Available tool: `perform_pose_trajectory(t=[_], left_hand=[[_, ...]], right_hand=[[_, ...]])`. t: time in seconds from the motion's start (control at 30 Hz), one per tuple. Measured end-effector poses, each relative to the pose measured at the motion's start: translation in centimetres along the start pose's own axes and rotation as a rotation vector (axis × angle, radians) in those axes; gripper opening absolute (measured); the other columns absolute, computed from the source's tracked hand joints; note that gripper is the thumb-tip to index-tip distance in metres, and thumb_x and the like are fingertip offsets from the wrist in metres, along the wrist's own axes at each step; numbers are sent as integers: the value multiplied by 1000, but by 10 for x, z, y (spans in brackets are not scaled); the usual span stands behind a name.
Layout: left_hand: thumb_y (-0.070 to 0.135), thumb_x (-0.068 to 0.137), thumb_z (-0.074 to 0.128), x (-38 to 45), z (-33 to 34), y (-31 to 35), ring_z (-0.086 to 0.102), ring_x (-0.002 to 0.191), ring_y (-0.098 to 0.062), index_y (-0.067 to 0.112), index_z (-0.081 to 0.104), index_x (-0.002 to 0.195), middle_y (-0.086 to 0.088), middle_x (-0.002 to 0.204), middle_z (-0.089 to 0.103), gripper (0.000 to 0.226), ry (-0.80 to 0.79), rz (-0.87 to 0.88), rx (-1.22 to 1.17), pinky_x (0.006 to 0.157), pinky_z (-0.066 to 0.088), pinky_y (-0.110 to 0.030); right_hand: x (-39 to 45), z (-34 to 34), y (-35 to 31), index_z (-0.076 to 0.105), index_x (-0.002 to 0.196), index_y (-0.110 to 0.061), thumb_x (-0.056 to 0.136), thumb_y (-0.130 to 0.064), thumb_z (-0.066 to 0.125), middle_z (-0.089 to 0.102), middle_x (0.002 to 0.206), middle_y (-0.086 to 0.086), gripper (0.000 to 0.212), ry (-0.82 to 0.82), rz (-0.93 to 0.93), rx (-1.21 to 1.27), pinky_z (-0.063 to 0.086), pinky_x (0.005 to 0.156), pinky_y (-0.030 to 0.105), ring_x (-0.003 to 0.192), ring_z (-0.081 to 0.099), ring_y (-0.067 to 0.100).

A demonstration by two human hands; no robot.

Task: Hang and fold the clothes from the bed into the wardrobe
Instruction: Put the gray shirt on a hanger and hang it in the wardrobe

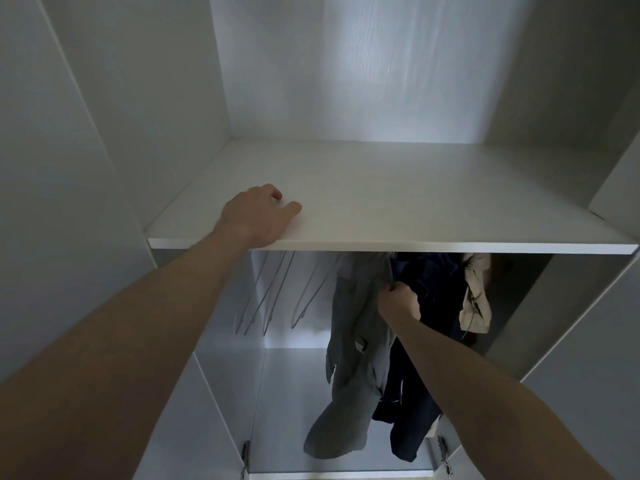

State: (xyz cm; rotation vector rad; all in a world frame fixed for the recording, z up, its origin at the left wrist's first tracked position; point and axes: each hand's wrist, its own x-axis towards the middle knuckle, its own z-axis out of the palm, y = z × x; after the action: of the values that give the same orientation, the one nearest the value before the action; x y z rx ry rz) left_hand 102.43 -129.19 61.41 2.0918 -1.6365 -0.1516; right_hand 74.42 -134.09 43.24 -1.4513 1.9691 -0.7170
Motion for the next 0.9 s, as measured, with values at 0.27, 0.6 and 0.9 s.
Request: perform_pose_trajectory(t=[0.27, 0.6, 0.9], left_hand=[[78, 72, 39, 1, 2, -1, 57, 120, -26, 28, 58, 130, 0, 137, 59, 79, 4, 7, 4, 93, 41, -39], [76, 74, 42, 1, 2, -3, 58, 117, -24, 30, 59, 128, 2, 136, 60, 73, 29, 0, -9, 86, 37, -36], [73, 75, 46, 2, 3, -1, 56, 117, -19, 30, 58, 129, 5, 135, 59, 69, 62, 3, -30, 88, 38, -34]], right_hand=[[-11, 10, 12, 46, 135, -7, 89, -18, 66, 49, 129, 15, 51, 211, -206, 87, 51, 90, 51, 114, 53, 36], [-36, 75, -41, 55, 124, -18, 91, -49, 71, 63, 116, 0, 47, -190, -269, 248, 52, 85, 26, 108, 65, 18], [-7, 95, -50, 57, 131, -3, 104, -17, 52, 64, 130, 15, 31, -316, -201, -135, 52, 96, 29, 116, 63, 27]])
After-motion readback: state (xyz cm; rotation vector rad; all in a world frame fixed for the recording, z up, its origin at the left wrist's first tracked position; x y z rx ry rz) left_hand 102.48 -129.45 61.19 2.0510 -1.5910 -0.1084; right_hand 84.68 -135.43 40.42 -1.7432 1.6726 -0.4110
